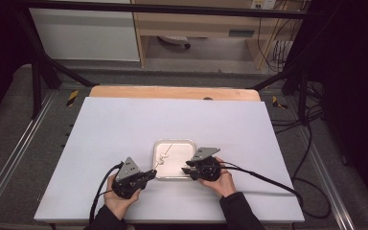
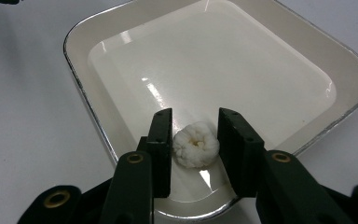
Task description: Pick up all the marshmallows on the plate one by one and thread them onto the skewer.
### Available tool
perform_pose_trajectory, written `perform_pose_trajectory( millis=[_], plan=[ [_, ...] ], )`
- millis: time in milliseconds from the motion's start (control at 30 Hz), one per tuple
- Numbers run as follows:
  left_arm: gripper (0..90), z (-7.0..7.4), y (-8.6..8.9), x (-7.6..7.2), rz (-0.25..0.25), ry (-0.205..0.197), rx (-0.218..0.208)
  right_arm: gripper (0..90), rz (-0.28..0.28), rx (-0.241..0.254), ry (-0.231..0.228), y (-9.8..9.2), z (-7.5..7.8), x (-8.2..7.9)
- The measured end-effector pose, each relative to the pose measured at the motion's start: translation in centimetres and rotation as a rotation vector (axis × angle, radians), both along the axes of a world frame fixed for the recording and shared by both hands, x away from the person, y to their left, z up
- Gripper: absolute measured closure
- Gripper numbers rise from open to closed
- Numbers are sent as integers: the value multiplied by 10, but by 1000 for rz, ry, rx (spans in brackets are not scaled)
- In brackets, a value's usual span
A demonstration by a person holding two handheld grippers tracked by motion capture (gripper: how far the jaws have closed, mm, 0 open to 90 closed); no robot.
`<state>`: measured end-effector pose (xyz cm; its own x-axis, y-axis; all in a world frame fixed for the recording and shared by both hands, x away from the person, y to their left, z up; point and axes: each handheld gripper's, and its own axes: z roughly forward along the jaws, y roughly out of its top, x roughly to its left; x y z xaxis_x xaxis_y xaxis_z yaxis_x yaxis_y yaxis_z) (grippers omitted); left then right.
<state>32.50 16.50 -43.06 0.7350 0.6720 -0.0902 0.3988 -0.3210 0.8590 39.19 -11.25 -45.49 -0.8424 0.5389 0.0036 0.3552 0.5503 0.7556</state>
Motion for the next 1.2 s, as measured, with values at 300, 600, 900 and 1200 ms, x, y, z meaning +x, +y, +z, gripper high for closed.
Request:
perform_pose_trajectory(
  millis=[300, 600, 900, 1200],
  plan=[
    [883, 0, 0, 0, -2, 0, 1, 687, -7, 33, 24, -1, 3, 0],
    [883, 0, -1, -1, -8, -4, 0, 683, -12, 129, 30, -9, 23, -2],
    [883, 1, -2, -3, -17, -8, 2, 686, -29, 260, 44, -22, 49, -6],
    [883, 2, -3, -3, -24, -15, -1, 686, -36, 430, 73, -33, 71, -3]
  ],
)
